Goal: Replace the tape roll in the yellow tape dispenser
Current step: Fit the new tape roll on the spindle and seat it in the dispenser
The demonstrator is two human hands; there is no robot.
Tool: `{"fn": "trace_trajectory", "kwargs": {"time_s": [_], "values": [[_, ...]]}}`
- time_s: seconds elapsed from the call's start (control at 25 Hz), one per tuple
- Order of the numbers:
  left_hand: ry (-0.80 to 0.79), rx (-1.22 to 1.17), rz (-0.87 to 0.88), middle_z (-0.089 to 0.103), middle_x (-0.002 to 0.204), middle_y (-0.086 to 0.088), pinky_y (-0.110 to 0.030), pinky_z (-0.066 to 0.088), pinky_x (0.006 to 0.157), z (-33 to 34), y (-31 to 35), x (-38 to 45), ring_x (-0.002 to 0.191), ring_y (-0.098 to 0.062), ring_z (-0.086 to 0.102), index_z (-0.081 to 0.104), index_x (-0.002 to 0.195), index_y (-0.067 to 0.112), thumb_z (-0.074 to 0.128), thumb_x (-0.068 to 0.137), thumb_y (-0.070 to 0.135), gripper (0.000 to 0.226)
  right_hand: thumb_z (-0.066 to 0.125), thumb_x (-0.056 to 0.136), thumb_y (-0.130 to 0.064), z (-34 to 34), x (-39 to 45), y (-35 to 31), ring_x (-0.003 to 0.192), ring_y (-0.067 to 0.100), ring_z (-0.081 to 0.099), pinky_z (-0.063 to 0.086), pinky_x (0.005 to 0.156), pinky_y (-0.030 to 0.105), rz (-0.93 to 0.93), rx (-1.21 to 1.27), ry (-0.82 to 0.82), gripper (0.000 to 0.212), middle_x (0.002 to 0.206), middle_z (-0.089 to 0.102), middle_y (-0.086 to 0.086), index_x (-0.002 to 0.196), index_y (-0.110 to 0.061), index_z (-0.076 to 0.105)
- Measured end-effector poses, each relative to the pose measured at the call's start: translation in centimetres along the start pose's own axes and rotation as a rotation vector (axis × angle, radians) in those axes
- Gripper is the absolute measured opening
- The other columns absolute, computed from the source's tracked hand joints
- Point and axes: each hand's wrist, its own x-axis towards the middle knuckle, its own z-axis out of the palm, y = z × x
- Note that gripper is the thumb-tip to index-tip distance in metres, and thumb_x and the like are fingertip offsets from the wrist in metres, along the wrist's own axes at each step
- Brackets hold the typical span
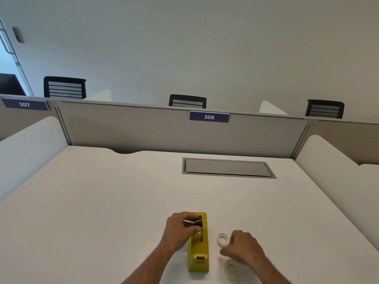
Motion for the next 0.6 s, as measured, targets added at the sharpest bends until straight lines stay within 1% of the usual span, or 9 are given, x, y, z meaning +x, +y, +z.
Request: {"fn": "trace_trajectory", "kwargs": {"time_s": [0.2,0.32,0.4,0.44,0.52,0.6], "values": [[0.004,0.005,-0.001,0.074,0.099,0.013,-0.013,0.055,0.074,0.1,-0.2,-0.1,0.083,0.0,0.072,0.073,0.099,0.031,0.086,0.072,0.016,0.033,0.076,0.051,-0.064,0.1,-1.5,-0.2,0.091,0.01,0.058,0.05,0.078,0.025,-0.017,-0.087,-0.121,0.069,0.102,0.06,-0.006,0.102,-0.026,0.052],[0.005,0.006,-0.008,0.074,0.1,0.012,-0.015,0.056,0.076,0.2,-0.4,-0.1,0.085,-0.001,0.072,0.073,0.104,0.027,0.086,0.073,0.017,0.035,0.079,0.058,-0.051,0.4,-2.1,-0.3,0.092,0.012,0.053,0.044,0.072,0.023,-0.04,-0.109,-0.145,0.06,0.1,0.051,-0.005,0.099,-0.026,0.043],[0.002,0.016,-0.007,0.073,0.1,0.014,-0.013,0.055,0.075,0.4,-0.4,-0.1,0.086,-0.001,0.072,0.073,0.106,0.027,0.085,0.074,0.019,0.036,0.077,0.063,-0.041,0.5,-2.1,-0.4,0.088,0.012,0.052,0.041,0.067,0.022,-0.053,-0.096,-0.134,0.05,0.097,0.05,-0.005,0.098,-0.025,0.045],[0.0,0.018,-0.007,0.073,0.1,0.014,-0.014,0.055,0.076,0.4,-0.4,-0.2,0.086,-0.002,0.072,0.073,0.106,0.028,0.085,0.074,0.019,0.036,0.078,0.063,-0.039,0.5,-2.1,-0.4,0.088,0.012,0.054,0.043,0.067,0.021,-0.058,-0.079,-0.126,0.047,0.097,0.053,-0.005,0.097,-0.025,0.048],[-0.002,0.017,-0.005,0.074,0.101,0.013,-0.017,0.057,0.08,0.5,-0.4,-0.2,0.086,-0.002,0.072,0.073,0.104,0.03,0.085,0.073,0.019,0.035,0.083,0.058,-0.038,0.2,-1.9,-0.5,0.086,0.011,0.06,0.054,0.069,0.023,-0.033,0.052,-0.114,0.046,0.096,0.059,-0.006,0.093,-0.023,0.057],[-0.003,0.014,-0.005,0.075,0.1,0.012,-0.018,0.057,0.08,0.6,-0.3,-0.2,0.085,-0.001,0.072,0.074,0.102,0.031,0.085,0.073,0.018,0.034,0.09,0.051,-0.032,-0.2,-1.4,-0.6,0.081,0.015,0.065,0.061,0.062,0.027,-0.023,0.329,-0.077,0.046,0.092,0.063,-0.004,0.088,-0.021,0.064]]}}
